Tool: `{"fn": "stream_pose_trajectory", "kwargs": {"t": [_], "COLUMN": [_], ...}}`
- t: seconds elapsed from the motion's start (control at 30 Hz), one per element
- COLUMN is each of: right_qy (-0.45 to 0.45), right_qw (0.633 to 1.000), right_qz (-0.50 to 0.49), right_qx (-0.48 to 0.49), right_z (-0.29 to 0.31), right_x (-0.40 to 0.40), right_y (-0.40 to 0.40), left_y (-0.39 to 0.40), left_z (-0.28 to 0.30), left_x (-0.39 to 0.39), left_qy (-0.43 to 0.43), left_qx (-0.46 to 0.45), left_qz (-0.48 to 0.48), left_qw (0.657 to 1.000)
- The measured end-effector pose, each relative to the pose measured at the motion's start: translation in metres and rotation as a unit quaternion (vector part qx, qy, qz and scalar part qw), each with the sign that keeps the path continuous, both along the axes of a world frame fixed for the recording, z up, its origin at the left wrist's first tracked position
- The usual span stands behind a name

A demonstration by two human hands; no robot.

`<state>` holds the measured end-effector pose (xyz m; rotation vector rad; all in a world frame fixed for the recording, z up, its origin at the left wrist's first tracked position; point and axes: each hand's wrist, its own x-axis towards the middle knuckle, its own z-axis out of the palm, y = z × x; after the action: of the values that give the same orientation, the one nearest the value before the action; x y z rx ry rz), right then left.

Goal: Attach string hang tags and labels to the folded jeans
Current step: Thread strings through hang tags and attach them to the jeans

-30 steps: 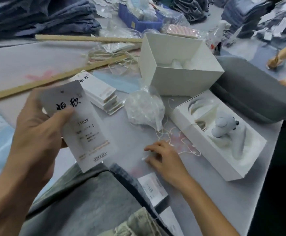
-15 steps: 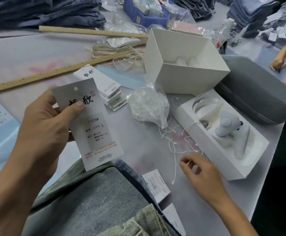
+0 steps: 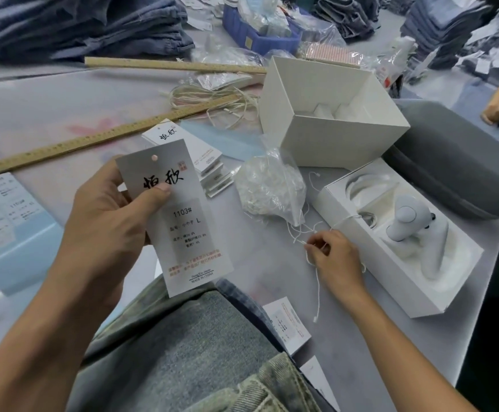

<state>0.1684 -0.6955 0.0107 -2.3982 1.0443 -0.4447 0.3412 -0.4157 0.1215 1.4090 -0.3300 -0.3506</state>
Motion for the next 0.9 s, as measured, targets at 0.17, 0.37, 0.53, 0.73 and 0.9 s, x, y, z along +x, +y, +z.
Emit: {"fn": "stream_pose_trajectory", "kwargs": {"t": [0.17, 0.37, 0.53, 0.73, 0.9], "right_qy": [-0.081, -0.263, -0.252, -0.183, -0.258], "right_qw": [0.995, 0.945, 0.958, 0.955, 0.880], "right_qz": [-0.042, -0.087, -0.012, 0.048, 0.022], "right_qx": [0.045, 0.172, 0.139, 0.230, 0.398], "right_z": [0.013, 0.050, 0.085, 0.098, 0.101], "right_x": [-0.004, -0.014, -0.011, 0.006, 0.003], "right_y": [0.002, 0.006, 0.004, -0.008, -0.022], "left_y": [0.001, 0.001, 0.001, 0.001, 0.002], "left_z": [0.004, 0.004, 0.005, 0.006, 0.008], "left_x": [-0.002, -0.002, -0.002, -0.003, -0.004], "left_qy": [0.011, 0.022, 0.024, 0.023, 0.022], "left_qx": [0.010, 0.008, 0.024, 0.040, 0.043], "left_qz": [0.000, 0.001, 0.000, -0.003, -0.001], "left_qw": [1.000, 1.000, 0.999, 0.999, 0.999]}}
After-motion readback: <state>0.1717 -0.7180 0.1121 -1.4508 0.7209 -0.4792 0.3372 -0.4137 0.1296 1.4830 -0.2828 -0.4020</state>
